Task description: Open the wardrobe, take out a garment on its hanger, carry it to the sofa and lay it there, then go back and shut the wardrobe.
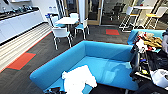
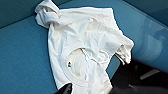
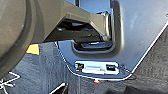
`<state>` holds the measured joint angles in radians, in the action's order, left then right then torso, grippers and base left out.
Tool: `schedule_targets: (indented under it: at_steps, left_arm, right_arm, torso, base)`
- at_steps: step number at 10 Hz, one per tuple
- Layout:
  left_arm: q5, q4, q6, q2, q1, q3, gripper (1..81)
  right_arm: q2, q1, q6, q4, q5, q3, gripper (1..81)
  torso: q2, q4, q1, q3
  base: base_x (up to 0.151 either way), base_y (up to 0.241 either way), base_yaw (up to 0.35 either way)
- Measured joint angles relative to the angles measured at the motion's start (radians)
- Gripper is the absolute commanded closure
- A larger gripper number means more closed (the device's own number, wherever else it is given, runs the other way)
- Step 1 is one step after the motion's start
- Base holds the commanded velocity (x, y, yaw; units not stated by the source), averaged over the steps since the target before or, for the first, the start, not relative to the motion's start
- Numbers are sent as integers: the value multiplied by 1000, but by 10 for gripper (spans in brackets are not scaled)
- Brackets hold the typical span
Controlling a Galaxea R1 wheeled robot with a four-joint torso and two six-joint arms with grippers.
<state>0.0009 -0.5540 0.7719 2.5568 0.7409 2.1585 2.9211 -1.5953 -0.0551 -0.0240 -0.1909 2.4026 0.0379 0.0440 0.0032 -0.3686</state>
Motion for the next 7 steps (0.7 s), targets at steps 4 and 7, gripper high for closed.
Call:
schedule_targets:
  at_steps: [4,7]
  left_arm:
    - [-4,-104,0,-18,206,-4,10]
    - [-16,-189,0,-20,350,-4,10]
  right_arm:
    - [3,0,0,0,0,7,10]
    - [13,3,0,-3,-26,44,10]
  torso:
    - [0,77,0,0]
    - [1,146,-1,1]
  base:
    - [0,0,0]
    - [0,0,0]
